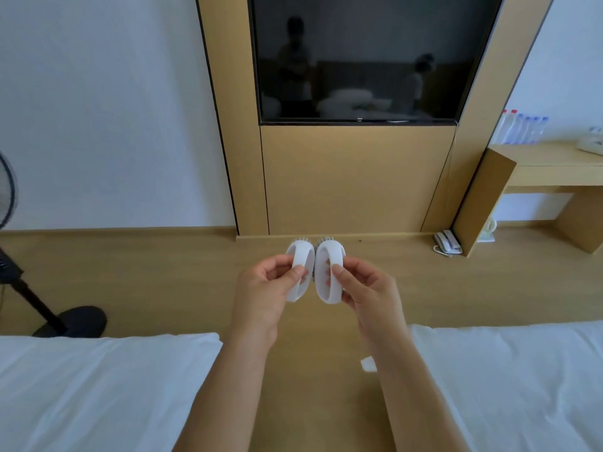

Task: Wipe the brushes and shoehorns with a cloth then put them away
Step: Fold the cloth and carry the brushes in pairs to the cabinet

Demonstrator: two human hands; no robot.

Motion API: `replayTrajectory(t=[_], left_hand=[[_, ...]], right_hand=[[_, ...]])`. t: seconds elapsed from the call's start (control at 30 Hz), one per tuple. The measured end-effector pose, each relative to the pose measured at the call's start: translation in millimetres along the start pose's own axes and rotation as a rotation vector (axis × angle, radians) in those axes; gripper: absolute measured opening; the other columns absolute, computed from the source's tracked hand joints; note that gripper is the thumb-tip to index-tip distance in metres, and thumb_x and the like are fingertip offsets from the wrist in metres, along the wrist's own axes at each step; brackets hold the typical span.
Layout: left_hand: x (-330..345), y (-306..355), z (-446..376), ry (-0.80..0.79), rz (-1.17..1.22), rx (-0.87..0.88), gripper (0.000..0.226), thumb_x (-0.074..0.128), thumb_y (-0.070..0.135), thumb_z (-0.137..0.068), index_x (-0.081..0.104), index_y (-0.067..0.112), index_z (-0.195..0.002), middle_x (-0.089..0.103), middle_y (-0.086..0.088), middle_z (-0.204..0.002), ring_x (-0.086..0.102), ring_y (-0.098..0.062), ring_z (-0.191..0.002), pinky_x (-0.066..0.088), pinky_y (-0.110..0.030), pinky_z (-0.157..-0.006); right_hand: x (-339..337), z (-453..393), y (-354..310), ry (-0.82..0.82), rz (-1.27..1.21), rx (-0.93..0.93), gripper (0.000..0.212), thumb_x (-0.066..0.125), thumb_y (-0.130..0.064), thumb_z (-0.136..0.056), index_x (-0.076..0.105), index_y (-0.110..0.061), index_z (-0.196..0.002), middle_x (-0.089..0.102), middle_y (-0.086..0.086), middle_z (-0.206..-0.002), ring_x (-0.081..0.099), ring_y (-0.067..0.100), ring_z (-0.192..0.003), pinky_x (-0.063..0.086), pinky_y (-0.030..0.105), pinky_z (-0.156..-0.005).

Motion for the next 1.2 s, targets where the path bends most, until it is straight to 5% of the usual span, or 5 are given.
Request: replayTrajectory(t=[0.13, 0.43, 0.7, 1.2], left_hand=[[34, 7, -76, 0.031, -0.003, -0.02, 0.014, 0.074, 0.012, -0.084, 0.073, 0.021, -0.094, 0.078, 0.0, -0.085, 0.072, -0.015, -0.092, 0.052, -0.042, -0.095], [95, 8, -219, 0.027, 0.029, -0.024, 0.016, 0.071, 0.012, -0.087, 0.073, 0.016, -0.102, 0.078, -0.001, -0.09, 0.072, -0.017, -0.091, 0.055, -0.04, -0.084], [111, -9, -355, -0.019, 0.114, -0.088, 0.015, 0.068, 0.011, -0.089, 0.072, 0.014, -0.104, 0.077, -0.003, -0.095, 0.071, -0.022, -0.098, 0.055, -0.039, -0.086], [18, 34, -655, 0.035, 0.113, -0.029, 0.017, 0.069, 0.01, -0.088, 0.072, 0.012, -0.105, 0.076, -0.006, -0.096, 0.07, -0.024, -0.096, 0.052, -0.05, -0.093]], right_hand=[[-16, -88, -4, -0.035, -0.008, 0.007, 0.015, 0.068, -0.022, -0.094, 0.078, -0.02, -0.106, 0.077, 0.008, -0.101, 0.071, 0.03, -0.101, 0.053, 0.054, -0.097], [-38, -245, 3, -0.093, -0.042, 0.026, 0.018, 0.065, -0.017, -0.096, 0.076, -0.021, -0.108, 0.077, 0.003, -0.105, 0.071, 0.02, -0.102, 0.054, 0.043, -0.096], [-26, -377, 31, -0.105, -0.106, 0.037, 0.018, 0.061, -0.012, -0.097, 0.072, -0.011, -0.111, 0.075, 0.005, -0.1, 0.069, 0.018, -0.091, 0.053, 0.034, -0.082], [144, -661, 64, -0.166, -0.114, 0.029, 0.016, 0.062, -0.01, -0.095, 0.071, -0.011, -0.109, 0.071, 0.004, -0.097, 0.066, 0.018, -0.092, 0.053, 0.036, -0.086]])
Point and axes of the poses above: each hand's wrist, its own z-axis away from the middle knuckle, its own x-axis out of the palm, y = z × x, the point moved 9 cm from there along -z, towards the middle knuckle
